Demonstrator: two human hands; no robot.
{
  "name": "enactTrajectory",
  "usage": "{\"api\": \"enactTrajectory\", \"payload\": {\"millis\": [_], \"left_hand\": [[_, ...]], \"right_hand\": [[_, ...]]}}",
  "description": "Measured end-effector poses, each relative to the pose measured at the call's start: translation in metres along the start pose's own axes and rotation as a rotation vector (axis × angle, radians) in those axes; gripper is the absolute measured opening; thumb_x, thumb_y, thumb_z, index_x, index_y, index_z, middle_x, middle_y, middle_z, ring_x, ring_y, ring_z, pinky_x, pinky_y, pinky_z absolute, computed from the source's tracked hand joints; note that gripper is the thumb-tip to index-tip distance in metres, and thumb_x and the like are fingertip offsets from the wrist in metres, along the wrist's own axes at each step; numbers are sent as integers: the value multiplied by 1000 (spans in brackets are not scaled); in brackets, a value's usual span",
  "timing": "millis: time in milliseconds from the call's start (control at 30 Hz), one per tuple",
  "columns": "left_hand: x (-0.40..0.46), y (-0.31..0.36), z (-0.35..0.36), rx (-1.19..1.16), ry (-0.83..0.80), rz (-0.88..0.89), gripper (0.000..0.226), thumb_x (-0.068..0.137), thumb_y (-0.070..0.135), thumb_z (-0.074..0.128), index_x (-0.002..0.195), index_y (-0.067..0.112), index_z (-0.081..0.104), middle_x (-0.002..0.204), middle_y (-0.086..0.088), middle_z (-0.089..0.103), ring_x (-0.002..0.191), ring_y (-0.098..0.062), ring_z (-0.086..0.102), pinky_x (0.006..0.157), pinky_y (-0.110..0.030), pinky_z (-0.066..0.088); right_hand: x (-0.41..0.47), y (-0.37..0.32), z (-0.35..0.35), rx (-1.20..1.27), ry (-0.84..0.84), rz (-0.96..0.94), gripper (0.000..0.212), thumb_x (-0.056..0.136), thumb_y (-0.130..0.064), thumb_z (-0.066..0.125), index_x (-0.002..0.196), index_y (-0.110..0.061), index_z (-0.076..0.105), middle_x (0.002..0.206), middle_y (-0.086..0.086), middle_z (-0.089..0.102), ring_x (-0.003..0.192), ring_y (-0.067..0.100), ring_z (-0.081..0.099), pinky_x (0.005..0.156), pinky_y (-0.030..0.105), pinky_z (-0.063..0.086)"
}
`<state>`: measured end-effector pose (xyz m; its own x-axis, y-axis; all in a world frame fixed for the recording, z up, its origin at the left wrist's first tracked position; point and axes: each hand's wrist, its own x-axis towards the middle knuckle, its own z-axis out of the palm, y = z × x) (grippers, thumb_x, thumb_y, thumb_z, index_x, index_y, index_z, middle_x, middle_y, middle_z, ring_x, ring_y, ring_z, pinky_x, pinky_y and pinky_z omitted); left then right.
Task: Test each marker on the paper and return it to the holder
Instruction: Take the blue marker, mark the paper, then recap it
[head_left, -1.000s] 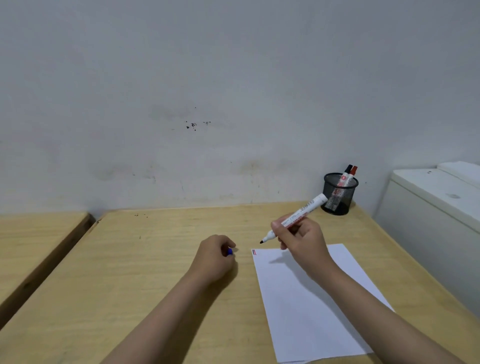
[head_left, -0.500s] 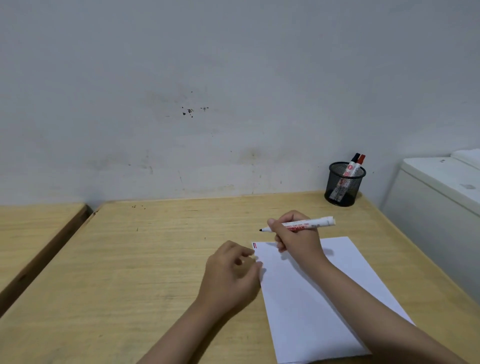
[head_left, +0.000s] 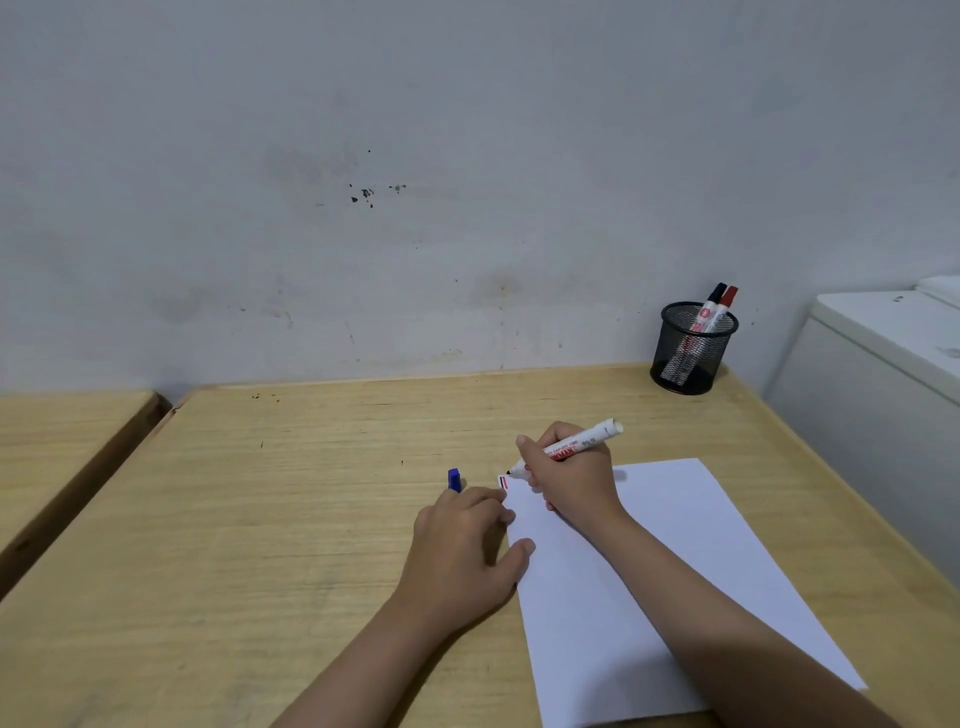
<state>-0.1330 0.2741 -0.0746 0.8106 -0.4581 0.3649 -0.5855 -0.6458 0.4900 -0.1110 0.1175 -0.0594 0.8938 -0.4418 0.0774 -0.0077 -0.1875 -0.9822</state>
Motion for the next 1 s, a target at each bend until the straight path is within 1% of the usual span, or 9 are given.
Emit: {"api": "enactTrajectory", "payload": {"millis": [100, 267, 300, 433, 533, 600, 667, 867, 1000], "left_hand": [[5, 2, -4, 24, 15, -4, 34, 76, 48, 57, 100, 24, 66, 120, 16, 62, 105, -10, 54, 82, -26, 34], [1, 2, 2, 21, -3, -14, 31, 75, 46, 57, 95, 23, 65, 117, 15, 64, 101, -12, 55, 81, -29, 38], [-1, 1, 10, 12, -30, -40, 31, 75, 46, 58, 95, 23, 65, 117, 15, 64, 101, -12, 56, 82, -30, 39], [-6, 1, 10, 5, -25, -33, 30, 75, 45, 58, 93, 23, 65, 116, 14, 64, 100, -13, 56, 81, -31, 40], [-3, 1, 8, 8, -16, -32, 29, 75, 45, 58, 94, 23, 64, 115, 15, 63, 99, -12, 55, 80, -29, 37], [-2, 1, 8, 3, -11, -26, 29, 75, 44, 58, 92, 22, 64, 113, 14, 64, 96, -12, 56, 79, -30, 40], [-1, 2, 8, 1, -10, -24, 29, 74, 44, 59, 91, 22, 64, 112, 14, 65, 94, -12, 56, 80, -32, 42], [-1, 3, 8, 5, 1, -24, 27, 74, 44, 58, 90, 22, 63, 108, 15, 64, 91, -11, 54, 78, -30, 41], [0, 2, 9, 28, 7, -9, 28, 74, 44, 57, 89, 22, 63, 107, 14, 65, 91, -11, 55, 77, -30, 40]], "right_hand": [[5, -3, 2, -20, 1, -23, 31, 79, -24, 72, 69, 1, 56, 66, 24, 65, 56, 27, 63, 43, 28, 48], [4, 8, 0, -47, -18, -14, 29, 79, -23, 71, 69, 0, 57, 68, 24, 65, 58, 28, 63, 42, 27, 48], [4, 17, 0, -63, -30, 7, 29, 79, -23, 71, 69, -1, 57, 68, 24, 65, 57, 26, 63, 41, 26, 47], [-1, 18, -1, -89, -40, 1, 27, 79, -24, 71, 71, -1, 59, 66, 17, 66, 48, 10, 59, 40, 22, 47], [3, 13, 0, -75, -53, 5, 27, 79, -22, 71, 70, 0, 57, 62, 15, 63, 41, 6, 54, 39, 22, 43], [4, 13, -1, -76, -55, 12, 26, 78, -20, 70, 69, 0, 56, 63, 20, 62, 41, 9, 53, 39, 22, 42], [6, 12, -1, -79, -52, 21, 25, 77, -20, 69, 67, -2, 55, 63, 23, 60, 47, 17, 54, 40, 24, 43], [6, 11, -4, -71, -85, 46, 24, 73, -11, 64, 57, -11, 47, 56, 12, 48, 44, 19, 45, 39, 23, 38], [6, 12, -4, -45, -48, 32, 22, 75, -12, 66, 59, -9, 50, 58, 14, 54, 46, 19, 49, 39, 24, 42]]}}
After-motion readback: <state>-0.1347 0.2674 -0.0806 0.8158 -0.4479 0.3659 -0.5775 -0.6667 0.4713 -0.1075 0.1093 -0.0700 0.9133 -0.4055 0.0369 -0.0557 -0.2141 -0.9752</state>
